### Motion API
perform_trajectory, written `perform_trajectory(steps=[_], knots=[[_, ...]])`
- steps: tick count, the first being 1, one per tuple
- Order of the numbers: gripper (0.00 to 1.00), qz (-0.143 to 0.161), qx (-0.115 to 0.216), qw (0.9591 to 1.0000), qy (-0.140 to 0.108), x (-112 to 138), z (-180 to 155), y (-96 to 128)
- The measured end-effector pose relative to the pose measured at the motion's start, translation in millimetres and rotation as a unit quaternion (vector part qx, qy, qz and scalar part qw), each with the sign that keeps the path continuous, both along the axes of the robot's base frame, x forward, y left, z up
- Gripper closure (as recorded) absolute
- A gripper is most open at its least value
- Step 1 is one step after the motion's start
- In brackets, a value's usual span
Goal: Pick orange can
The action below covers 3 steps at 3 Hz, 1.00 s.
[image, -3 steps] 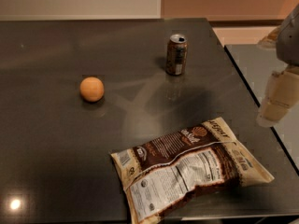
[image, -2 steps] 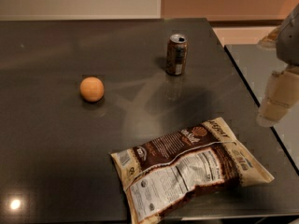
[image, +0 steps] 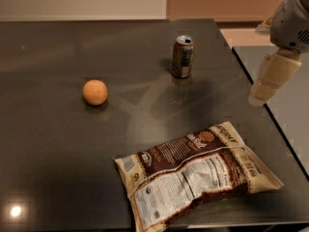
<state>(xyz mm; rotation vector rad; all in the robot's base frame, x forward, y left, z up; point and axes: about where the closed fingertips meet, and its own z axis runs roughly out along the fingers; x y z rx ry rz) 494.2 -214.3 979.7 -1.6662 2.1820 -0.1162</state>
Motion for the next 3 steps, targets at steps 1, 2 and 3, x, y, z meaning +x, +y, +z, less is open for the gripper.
perform_trajectory(steps=[1,2,3], knots=[[0.00,-0.007,0.027,0.9995,-0.017,57,-4,2],[0.00,-0.014,0.052,0.9981,-0.030,98,-11,7],[0.00,-0.031,0.084,0.9955,-0.031,138,-26,19]])
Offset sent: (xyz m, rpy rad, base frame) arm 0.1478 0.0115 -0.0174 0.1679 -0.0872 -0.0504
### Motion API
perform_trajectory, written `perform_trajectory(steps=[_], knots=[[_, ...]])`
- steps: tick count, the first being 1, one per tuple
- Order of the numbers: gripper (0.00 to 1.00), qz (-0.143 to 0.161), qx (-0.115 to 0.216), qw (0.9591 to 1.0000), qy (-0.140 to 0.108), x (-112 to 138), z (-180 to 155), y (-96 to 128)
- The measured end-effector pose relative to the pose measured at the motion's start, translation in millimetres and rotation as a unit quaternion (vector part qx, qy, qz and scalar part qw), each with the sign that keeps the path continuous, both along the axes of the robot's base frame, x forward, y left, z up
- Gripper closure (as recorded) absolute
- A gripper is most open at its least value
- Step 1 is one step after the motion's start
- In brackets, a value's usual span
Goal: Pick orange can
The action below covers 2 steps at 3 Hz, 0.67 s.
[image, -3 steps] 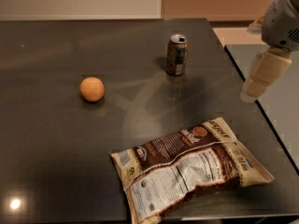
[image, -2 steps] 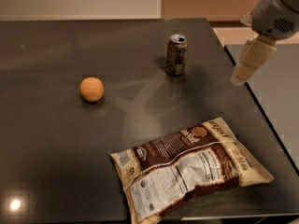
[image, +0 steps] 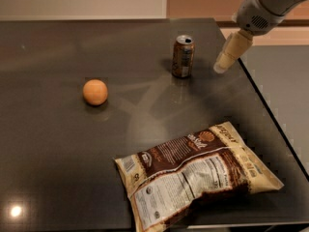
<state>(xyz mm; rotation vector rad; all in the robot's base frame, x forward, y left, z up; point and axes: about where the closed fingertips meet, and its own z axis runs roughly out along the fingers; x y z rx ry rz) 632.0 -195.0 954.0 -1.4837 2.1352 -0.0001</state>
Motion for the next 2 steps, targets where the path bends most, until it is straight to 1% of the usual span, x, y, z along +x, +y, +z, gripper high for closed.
perform_trajectory(steps=[1,2], knots=[[0.00,-0.023,0.021,0.9995,0.006,34,-19,14],[0.00,-0.045,0.044,0.9979,0.011,59,-36,31]])
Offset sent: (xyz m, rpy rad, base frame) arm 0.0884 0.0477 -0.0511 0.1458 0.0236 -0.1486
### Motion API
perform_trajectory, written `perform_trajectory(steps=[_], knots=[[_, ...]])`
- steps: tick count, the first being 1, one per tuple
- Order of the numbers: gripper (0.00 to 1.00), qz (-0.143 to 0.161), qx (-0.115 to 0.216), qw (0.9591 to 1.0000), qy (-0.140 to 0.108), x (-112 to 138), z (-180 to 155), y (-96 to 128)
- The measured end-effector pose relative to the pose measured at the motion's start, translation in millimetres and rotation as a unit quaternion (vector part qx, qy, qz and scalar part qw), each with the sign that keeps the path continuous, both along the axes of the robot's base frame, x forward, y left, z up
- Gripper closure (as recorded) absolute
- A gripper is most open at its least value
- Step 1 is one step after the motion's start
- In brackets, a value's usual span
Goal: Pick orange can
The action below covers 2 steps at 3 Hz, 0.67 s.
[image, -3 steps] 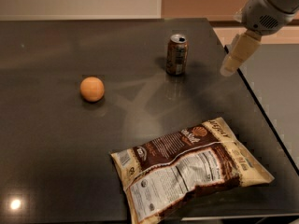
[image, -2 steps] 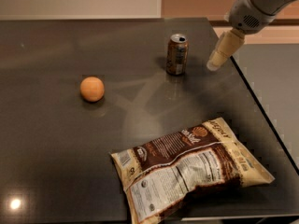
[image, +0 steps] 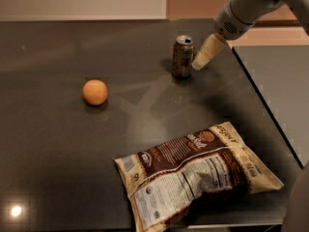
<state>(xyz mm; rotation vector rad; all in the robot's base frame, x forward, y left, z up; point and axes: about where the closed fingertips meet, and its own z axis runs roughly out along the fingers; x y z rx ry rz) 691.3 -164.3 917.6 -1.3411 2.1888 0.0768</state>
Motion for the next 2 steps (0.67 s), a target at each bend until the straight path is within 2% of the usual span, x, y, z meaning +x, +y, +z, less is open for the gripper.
perform_trajectory(steps=[2], knots=[[0.00,-0.021,0.035,0.9992,0.005,22.4,-19.9,21.0]])
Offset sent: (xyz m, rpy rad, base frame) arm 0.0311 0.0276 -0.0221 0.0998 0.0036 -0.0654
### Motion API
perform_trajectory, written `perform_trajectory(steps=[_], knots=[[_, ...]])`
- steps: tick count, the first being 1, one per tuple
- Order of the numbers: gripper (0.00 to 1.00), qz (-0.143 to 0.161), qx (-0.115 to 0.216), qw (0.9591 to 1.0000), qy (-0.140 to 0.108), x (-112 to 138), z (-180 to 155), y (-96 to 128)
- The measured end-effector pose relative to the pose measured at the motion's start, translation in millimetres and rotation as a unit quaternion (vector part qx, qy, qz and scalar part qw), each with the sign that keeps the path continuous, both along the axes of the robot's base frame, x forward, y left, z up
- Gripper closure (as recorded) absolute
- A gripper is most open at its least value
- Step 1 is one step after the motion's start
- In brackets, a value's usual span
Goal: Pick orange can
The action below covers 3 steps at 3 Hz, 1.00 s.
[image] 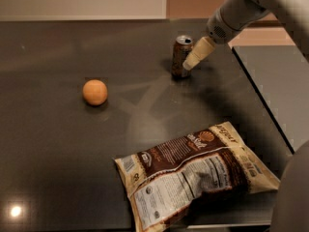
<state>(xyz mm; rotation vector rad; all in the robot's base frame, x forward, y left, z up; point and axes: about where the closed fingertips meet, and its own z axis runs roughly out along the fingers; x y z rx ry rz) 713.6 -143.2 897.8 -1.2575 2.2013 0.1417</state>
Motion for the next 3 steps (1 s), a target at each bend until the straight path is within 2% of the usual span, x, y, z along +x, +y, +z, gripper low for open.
perform_trajectory(steps=[2,3], knots=[[0.00,-0.006,0.012,0.9999,0.002,8,-7,8],[0.15,0.014,0.042,0.9989,0.015,5,-7,29]])
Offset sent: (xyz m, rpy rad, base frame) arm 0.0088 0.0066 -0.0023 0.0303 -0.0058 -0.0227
